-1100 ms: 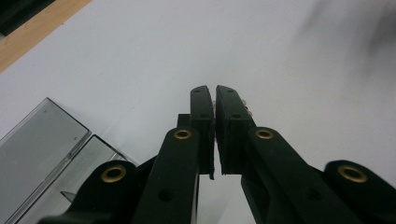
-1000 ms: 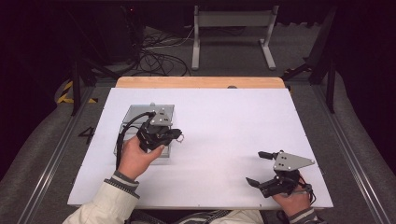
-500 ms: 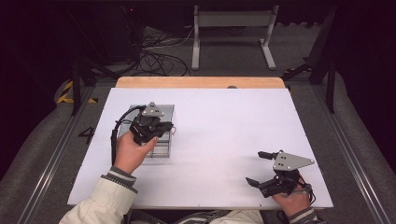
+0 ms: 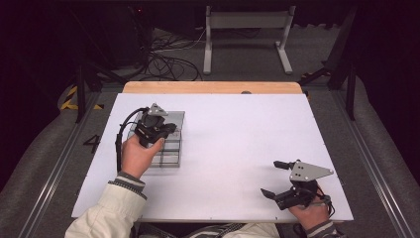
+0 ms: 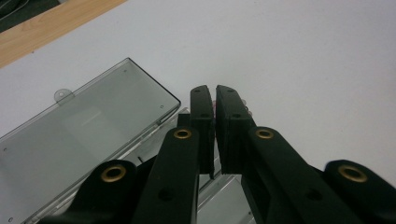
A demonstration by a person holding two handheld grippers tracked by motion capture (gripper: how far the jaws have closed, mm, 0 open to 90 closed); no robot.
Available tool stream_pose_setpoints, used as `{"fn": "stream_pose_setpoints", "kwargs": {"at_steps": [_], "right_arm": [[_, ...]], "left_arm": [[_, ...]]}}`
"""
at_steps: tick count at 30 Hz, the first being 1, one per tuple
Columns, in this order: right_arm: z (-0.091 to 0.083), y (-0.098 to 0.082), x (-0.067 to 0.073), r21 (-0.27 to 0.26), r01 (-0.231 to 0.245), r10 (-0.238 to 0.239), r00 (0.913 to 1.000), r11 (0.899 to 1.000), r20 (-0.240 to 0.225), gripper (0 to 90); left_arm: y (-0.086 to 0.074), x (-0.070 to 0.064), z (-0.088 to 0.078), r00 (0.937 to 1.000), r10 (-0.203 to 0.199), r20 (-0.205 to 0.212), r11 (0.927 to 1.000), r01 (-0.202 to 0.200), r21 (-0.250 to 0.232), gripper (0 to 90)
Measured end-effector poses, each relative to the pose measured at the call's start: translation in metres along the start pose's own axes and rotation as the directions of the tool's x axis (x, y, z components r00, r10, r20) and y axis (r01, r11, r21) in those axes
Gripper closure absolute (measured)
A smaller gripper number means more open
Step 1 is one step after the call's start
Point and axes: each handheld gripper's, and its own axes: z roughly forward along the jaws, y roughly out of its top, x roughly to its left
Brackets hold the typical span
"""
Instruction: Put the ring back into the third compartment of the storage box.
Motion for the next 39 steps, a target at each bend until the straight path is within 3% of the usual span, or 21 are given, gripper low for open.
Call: {"fn": "stream_pose_setpoints", "kwargs": {"at_steps": [6, 14, 22, 25, 39], "right_arm": [[0.000, 0.000, 0.000, 0.002, 0.002, -0.002, 1.0000, 1.000, 0.001, 3.0], [0.000, 0.000, 0.000, 0.001, 0.001, -0.001, 1.0000, 1.000, 0.001, 3.0], [0.000, 0.000, 0.000, 0.002, 0.002, -0.002, 1.0000, 1.000, 0.001, 3.0], [0.000, 0.000, 0.000, 0.003, 0.003, -0.003, 1.0000, 1.000, 0.001, 3.0], [0.000, 0.000, 0.000, 0.006, 0.005, -0.005, 1.0000, 1.000, 0.000, 3.1]], "left_arm": [[-0.002, 0.006, 0.004, 0.9995, -0.026, -0.016, 0.9996, 0.027, 0.009, 86.6], [-0.006, 0.011, 0.011, 0.9982, -0.008, -0.060, 0.9997, 0.009, 0.021, 86.5], [-0.015, 0.020, 0.021, 0.9968, -0.016, -0.079, 0.9986, 0.020, 0.050, 86.6], [-0.018, 0.023, 0.025, 0.9968, -0.032, -0.073, 0.9977, 0.036, 0.057, 86.5], [-0.025, 0.026, 0.039, 0.9982, -0.036, -0.048, 0.9925, 0.042, 0.115, 86.5]]}}
